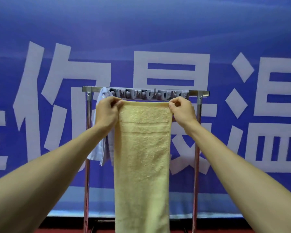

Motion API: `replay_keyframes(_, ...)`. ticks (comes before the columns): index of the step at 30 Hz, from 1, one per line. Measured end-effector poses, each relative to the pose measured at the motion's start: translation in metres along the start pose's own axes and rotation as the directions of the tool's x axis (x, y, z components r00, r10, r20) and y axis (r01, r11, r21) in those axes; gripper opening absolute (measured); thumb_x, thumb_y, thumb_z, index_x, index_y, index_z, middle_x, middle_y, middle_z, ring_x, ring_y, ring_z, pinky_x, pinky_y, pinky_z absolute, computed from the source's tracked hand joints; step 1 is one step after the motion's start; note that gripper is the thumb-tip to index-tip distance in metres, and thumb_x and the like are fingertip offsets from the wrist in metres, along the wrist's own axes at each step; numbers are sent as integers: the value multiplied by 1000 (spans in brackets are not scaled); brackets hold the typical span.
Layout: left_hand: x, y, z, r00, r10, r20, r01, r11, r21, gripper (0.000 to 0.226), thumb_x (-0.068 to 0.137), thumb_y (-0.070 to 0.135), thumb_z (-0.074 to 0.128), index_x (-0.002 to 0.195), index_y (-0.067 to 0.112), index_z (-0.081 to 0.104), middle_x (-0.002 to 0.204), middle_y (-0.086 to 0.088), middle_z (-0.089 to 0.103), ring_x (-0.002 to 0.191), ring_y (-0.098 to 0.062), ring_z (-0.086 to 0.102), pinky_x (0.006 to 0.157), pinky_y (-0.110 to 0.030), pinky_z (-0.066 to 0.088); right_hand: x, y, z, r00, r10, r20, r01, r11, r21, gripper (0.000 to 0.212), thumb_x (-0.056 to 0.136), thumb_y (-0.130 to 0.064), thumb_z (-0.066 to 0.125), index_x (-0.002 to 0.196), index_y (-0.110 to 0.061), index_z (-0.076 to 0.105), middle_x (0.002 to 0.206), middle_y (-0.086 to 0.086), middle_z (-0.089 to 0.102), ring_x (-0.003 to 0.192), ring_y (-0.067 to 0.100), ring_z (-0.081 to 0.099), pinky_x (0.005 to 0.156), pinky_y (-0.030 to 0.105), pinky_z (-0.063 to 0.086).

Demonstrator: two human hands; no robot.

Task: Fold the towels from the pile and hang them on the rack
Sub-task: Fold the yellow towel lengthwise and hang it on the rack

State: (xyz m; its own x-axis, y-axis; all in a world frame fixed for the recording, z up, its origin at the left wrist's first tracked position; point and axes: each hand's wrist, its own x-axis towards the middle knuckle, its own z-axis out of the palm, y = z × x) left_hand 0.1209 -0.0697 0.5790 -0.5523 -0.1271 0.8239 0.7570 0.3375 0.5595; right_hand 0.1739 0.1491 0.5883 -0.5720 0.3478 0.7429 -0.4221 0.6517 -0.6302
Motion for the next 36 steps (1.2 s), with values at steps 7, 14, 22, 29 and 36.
replay_keyframes(7, -42, -57, 9, 982, -104, 155, 101, 995, 25, 13, 93, 14, 58, 93, 13, 71, 86, 3, 67, 72, 2, 55, 61, -3, 38, -39, 53, 16, 959, 180, 220, -207, 972, 109, 11, 95, -11, 53, 90, -14, 62, 82, 0, 61, 71, 16, 62, 52, 27, 51)
replay_keyframes(14, -123, -150, 27, 857, -345, 382, 346, 936, 69, 11, 91, 10, 59, 91, 12, 70, 79, -6, 66, 69, -17, 58, 65, -36, 58, -107, 141, 45, 821, 422, 384, -489, 867, 92, 15, 92, -3, 57, 81, -12, 65, 72, 3, 62, 54, 10, 60, 49, 30, 55)
replay_keyframes(22, -225, -209, 56, 628, -673, 390, 723, 690, 28, 19, 91, 6, 60, 72, 8, 64, 67, -5, 60, 61, -13, 56, 54, -17, 50, -196, 216, 82, 657, 604, 451, -707, 701, 90, 7, 89, -2, 61, 86, -4, 67, 71, 7, 62, 60, 12, 60, 54, 27, 58)
replay_keyframes(29, -256, -221, 72, 126, -816, 564, 977, 5, -212, 17, 91, 13, 60, 75, 7, 60, 46, 0, 57, 40, -8, 53, 65, -23, 55, -219, 236, 96, 498, 714, 492, -867, 393, 307, 19, 85, -1, 63, 103, 6, 65, 83, 17, 68, 70, 26, 67, 73, 39, 59)
replay_keyframes(36, -248, -208, 63, 59, -814, 578, 962, -109, -251, 18, 92, 20, 60, 77, 10, 55, 33, 5, 39, 29, -8, 38, 68, -24, 45, -217, 235, 78, 370, 737, 565, -802, -53, 595, 7, 91, 3, 55, 92, 6, 62, 74, 13, 72, 68, 20, 72, 71, 31, 60)
